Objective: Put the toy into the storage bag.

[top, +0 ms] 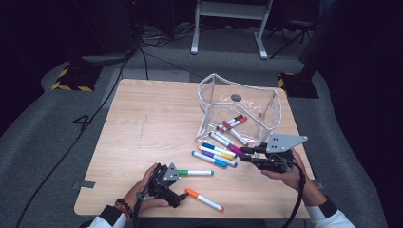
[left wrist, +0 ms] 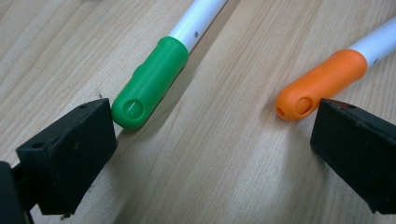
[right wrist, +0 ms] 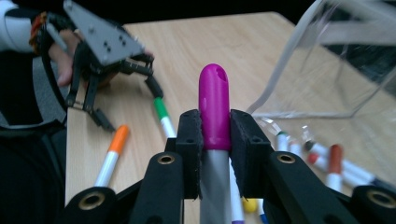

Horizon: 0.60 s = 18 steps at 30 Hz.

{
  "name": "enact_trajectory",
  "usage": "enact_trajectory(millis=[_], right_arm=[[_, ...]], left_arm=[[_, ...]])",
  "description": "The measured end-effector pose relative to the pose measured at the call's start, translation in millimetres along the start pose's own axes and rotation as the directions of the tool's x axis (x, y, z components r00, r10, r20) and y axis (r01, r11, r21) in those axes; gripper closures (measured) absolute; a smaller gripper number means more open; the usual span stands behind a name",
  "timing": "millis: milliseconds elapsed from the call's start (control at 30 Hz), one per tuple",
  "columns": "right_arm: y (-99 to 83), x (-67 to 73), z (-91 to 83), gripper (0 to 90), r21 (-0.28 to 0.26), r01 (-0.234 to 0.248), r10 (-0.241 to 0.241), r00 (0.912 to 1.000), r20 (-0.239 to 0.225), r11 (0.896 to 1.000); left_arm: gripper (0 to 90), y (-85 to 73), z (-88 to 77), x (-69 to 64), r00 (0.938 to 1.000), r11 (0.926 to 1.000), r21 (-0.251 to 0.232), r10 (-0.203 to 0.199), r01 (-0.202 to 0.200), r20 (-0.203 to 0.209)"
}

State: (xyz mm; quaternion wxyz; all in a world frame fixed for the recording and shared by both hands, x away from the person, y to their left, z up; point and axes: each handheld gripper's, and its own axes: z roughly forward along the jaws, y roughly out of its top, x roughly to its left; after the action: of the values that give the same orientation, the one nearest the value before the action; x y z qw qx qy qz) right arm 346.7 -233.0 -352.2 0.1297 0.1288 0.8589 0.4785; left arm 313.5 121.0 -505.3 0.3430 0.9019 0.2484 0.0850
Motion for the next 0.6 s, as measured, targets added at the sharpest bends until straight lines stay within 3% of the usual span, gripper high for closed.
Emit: enact_trajectory(millis=[300,467,600], right_arm=[[52.1,-28.6,-27.2,74.5,-0.030,0.016,-0.013,0.9959,0.090,0.999],[68.3,-45.6,-26.4,74.5,-0.020,0.011,-0.009,0.9912,0.132,1.000],[76.8,-60.7,-23.7,74.5,-0.026,-0.008,0.012,0.9906,0.137,1.000]], left_arm=[[0.5,0.0,0.0,0.0,1.0000,1.0000,0.000,0.000,0.000,0.000],[0.5,0.0,0.0,0.0,1.0000,1.0000,-0.001,-0.001,0.001,0.000],[0.5,0.0,0.1,0.1,1.0000,1.0000,0.000,0.000,0.000,0.001]])
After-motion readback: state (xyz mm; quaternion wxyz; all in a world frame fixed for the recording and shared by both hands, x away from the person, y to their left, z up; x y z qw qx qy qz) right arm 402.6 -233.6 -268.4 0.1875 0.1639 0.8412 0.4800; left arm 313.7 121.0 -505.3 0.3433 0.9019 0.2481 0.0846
